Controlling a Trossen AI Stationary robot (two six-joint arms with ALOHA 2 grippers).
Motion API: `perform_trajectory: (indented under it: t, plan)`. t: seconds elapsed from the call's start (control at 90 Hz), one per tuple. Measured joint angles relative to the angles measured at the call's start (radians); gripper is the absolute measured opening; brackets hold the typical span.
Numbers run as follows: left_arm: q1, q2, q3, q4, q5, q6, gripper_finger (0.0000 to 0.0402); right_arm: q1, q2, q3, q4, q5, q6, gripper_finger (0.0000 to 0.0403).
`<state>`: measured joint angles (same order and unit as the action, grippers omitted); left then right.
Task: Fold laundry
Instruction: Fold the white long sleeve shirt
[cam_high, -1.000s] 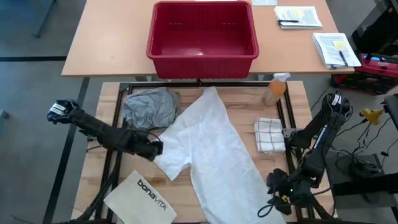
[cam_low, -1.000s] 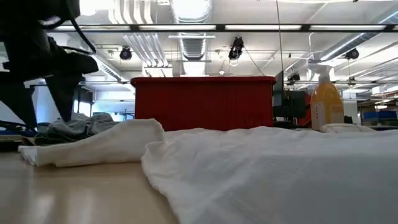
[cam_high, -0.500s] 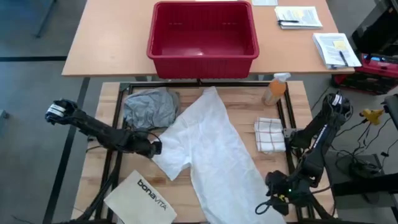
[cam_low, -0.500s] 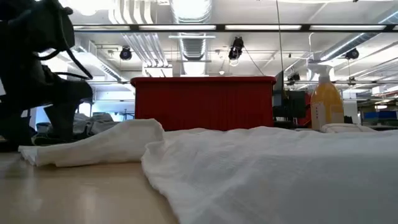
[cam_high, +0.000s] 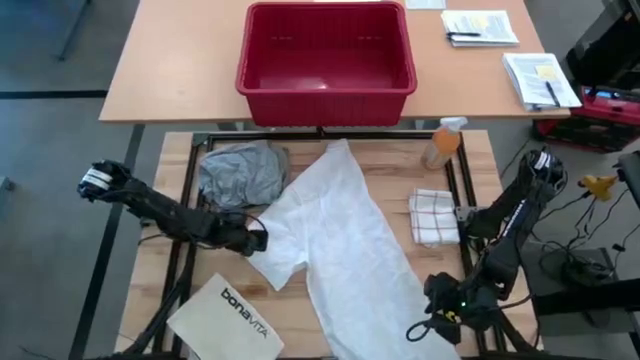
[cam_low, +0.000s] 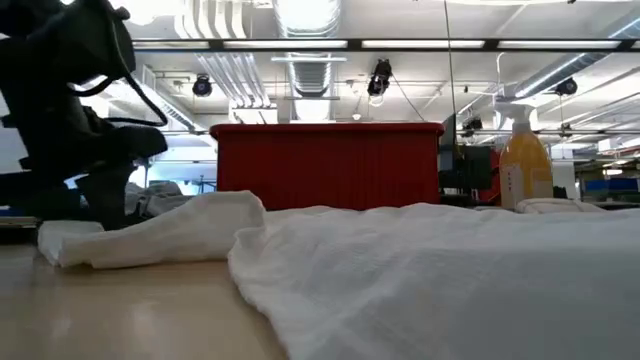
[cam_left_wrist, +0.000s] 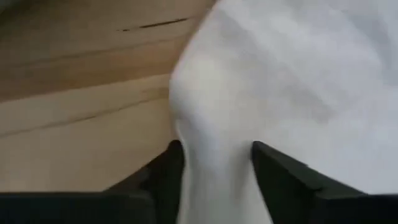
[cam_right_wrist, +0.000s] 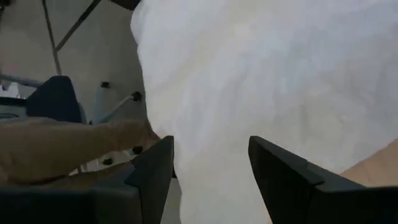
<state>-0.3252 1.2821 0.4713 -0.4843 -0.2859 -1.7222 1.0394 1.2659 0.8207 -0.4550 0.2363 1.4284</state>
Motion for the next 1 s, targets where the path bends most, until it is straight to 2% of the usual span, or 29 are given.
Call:
perform_trajectory:
  t: [0.189,0.233,0.5,0.622,0.767,1.0]
  plan:
    - [0.001,0.046,0.031,0.04,0.007,-0.006,0.003,-0.003,0.0,0.0,0.005,0.0,-0.01,0.0191]
    - [0.0,0.046,0.048,0.039,0.005,0.012,0.0013,-0.004,0.0,0.0,0.006,0.0,-0.017,0.0188]
    - [0.008,0.035,0.175,0.067,-0.008,0.087,0.0002,-0.012,0.0,0.0,0.015,0.005,-0.087,0.017]
    - [0.013,0.036,0.234,0.06,-0.066,0.102,0.0001,-0.028,0.0,0.0,0.032,0.043,-0.15,0.016]
    - [0.054,0.048,0.279,0.062,-0.118,0.14,0.0001,-0.075,0.0,0.0,0.033,0.088,-0.225,0.0149]
    - [0.173,0.114,0.388,0.133,-0.121,0.306,0.0,-0.142,0.0,0.0,0.086,0.077,-0.303,0.013]
